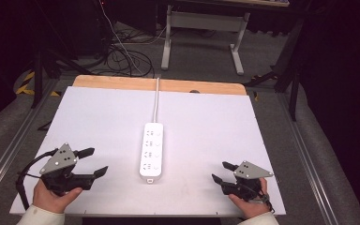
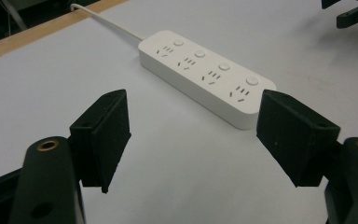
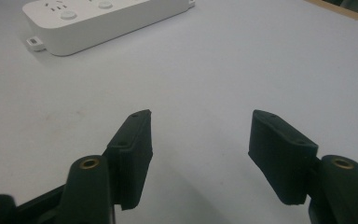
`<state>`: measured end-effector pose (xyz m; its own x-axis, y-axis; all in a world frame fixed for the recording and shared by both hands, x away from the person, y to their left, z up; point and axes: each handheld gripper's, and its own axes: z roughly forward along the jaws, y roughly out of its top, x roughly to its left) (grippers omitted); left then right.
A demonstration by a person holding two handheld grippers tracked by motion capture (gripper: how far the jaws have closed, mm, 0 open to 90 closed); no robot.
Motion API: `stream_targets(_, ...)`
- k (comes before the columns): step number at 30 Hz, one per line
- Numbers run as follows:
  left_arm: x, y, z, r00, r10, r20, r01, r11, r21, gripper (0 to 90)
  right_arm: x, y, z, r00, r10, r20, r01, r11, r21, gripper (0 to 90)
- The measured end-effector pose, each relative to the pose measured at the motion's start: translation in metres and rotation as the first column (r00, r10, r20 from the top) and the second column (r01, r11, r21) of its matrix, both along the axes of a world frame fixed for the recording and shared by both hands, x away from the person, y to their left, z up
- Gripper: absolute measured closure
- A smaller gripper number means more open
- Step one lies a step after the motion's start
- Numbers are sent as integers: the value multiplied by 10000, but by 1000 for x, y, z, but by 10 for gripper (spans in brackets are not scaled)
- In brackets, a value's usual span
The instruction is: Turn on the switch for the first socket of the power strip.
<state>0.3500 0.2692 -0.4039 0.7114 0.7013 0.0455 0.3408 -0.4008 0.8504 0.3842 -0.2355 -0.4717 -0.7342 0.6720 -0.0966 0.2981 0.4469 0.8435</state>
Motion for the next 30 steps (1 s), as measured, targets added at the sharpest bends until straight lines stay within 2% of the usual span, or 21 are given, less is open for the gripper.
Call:
stream_targets(4,6,-7,7,9997,-140,211,139,9999,62,264,0,0,0,10000,4,-8,-4,10000,24,397)
stream_targets(6,10,-12,11,9993,-203,301,204,9998,-26,302,0,-1,0,10000,13,-12,-13,10000,29,397)
stream_targets(8,13,-14,13,9992,-281,281,282,9996,-51,305,-1,-1,0,10000,27,-12,-26,10000,28,397)
stream_targets(11,19,-18,15,9991,-171,385,174,9998,-72,305,-1,-1,-1,10000,38,-30,-37,10000,58,397)
stream_targets(21,42,-26,28,9993,-358,139,362,9989,-286,335,-1,-1,-2,9999,64,-83,-65,10000,-6,399)
stream_targets(30,57,-41,37,9982,-597,113,597,9982,57,335,-2,-1,-2,9999,84,-109,-84,10000,12,400)
